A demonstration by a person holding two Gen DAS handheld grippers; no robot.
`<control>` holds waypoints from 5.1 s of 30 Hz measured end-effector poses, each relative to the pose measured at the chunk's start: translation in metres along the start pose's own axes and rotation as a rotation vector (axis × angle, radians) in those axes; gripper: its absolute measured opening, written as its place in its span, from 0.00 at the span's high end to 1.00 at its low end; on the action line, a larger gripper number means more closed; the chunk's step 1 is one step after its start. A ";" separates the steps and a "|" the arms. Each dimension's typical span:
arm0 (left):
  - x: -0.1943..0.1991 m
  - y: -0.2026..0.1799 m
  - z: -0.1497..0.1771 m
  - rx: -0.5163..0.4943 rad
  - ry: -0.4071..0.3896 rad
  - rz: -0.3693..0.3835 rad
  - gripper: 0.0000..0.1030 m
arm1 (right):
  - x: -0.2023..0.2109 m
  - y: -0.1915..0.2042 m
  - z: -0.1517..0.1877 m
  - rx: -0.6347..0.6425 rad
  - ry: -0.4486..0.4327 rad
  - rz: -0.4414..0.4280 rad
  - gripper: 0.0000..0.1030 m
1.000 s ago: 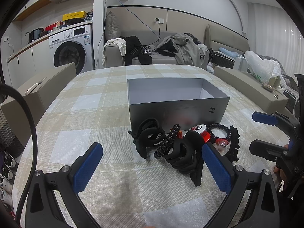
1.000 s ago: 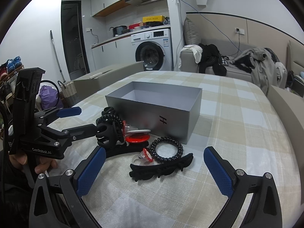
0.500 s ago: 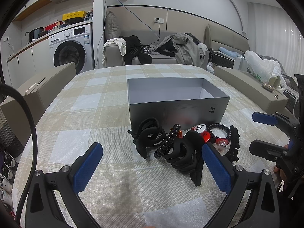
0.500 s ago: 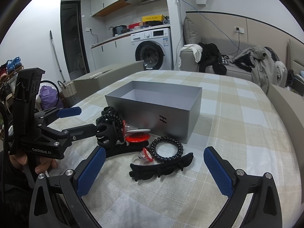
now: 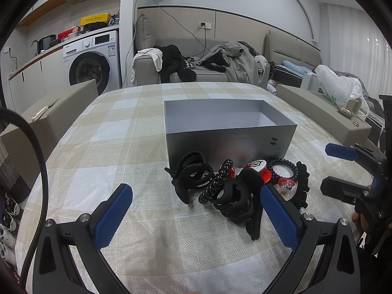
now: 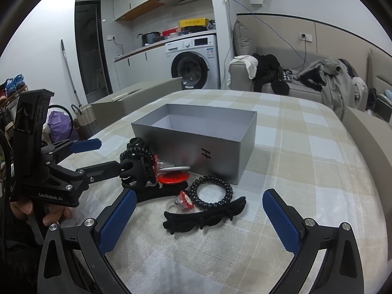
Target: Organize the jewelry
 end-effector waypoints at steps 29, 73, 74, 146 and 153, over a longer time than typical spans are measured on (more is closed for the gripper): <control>0.000 -0.001 0.001 0.009 0.011 -0.002 0.01 | -0.047 0.009 0.011 0.065 0.323 0.066 0.11; -0.001 -0.035 0.000 -0.096 0.087 0.166 0.50 | 0.005 -0.005 0.012 -0.069 0.098 -0.079 0.30; -0.003 -0.033 0.000 -0.083 0.096 0.166 0.50 | 0.005 -0.004 0.012 -0.070 0.099 -0.082 0.30; -0.018 -0.002 -0.064 0.020 -0.005 0.100 0.59 | -0.025 -0.026 -0.086 -0.286 0.006 -0.174 0.11; -0.015 -0.006 -0.064 0.001 -0.003 0.087 0.33 | -0.015 -0.025 -0.079 -0.240 0.005 -0.160 0.07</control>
Point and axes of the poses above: each gripper's, at about its wrist camera, not at the fingertips, and x roughly against the way its jaws point, y to its left, z to its underside, the point moved 4 cm from there along -x, roughly the way its jaws point, and after that the axes turned 6 degrees about y, right-handed, at the moved point
